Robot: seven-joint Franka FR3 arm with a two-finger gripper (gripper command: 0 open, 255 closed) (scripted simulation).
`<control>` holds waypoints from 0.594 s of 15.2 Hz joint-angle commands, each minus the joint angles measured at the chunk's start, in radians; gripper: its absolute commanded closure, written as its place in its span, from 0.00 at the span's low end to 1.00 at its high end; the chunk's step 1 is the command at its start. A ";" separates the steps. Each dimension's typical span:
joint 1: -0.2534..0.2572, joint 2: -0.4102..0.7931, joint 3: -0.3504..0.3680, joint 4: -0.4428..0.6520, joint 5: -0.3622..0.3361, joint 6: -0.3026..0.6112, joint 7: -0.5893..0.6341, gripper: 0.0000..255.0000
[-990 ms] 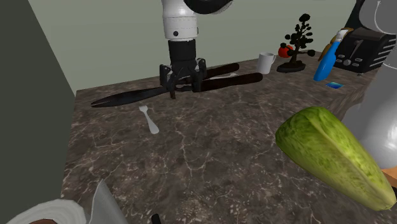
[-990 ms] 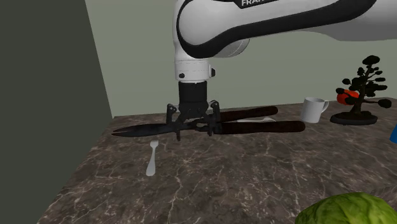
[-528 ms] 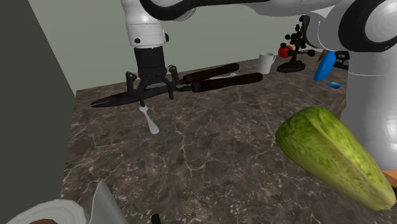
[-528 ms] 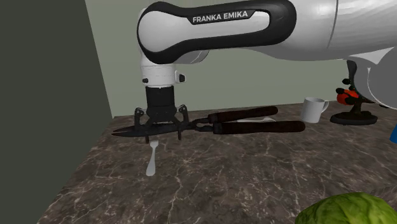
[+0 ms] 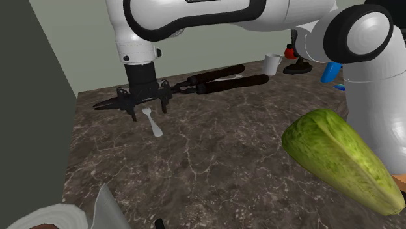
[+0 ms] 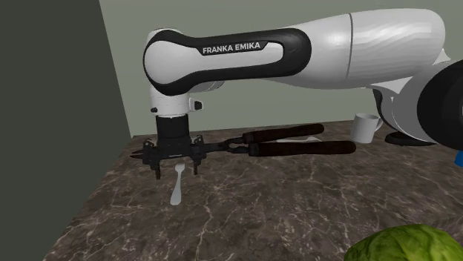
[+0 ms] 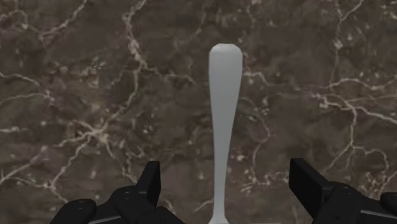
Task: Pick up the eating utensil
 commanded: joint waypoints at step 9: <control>-0.005 -0.001 -0.001 -0.037 0.000 0.036 -0.003 1.00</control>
